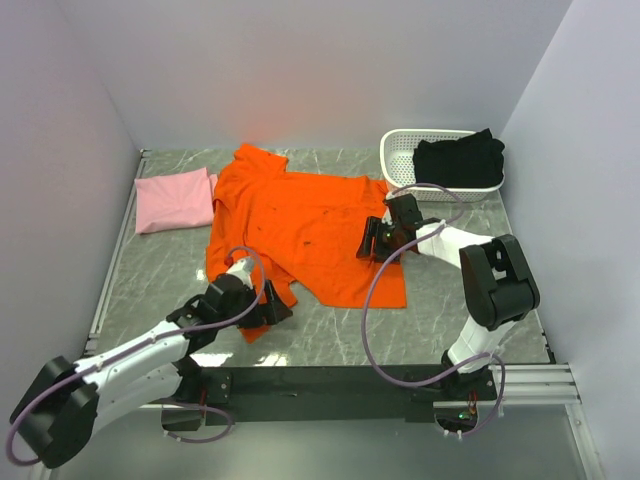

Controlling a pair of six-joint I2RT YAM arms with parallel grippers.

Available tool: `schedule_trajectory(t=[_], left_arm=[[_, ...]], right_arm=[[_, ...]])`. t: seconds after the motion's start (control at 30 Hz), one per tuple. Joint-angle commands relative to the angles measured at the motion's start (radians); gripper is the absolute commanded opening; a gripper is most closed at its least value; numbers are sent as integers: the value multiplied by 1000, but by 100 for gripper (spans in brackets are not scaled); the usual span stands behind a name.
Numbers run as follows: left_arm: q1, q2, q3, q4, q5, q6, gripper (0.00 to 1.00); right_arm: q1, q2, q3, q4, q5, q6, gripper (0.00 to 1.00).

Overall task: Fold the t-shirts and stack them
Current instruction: Flatten the tshirt out

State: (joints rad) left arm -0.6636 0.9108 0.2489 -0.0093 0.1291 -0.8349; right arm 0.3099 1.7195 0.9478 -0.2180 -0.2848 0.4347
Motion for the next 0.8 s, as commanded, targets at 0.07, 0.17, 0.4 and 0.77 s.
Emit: schedule_trajectory(t=[0.07, 0.17, 0.4, 0.77], left_arm=[[-19, -128, -37, -191, 27, -79, 99], [-40, -200, -39, -228, -21, -107, 99], [-126, -270, 94, -407, -302, -130, 99], [-329, -132, 262, -808, -674, -513, 99]], right_arm=[[5, 3, -32, -99, 127, 6, 67], [3, -24, -38, -130, 174, 10, 68], [-2, -72, -32, -169, 222, 6, 69], [-34, -193, -12, -173, 202, -8, 70]])
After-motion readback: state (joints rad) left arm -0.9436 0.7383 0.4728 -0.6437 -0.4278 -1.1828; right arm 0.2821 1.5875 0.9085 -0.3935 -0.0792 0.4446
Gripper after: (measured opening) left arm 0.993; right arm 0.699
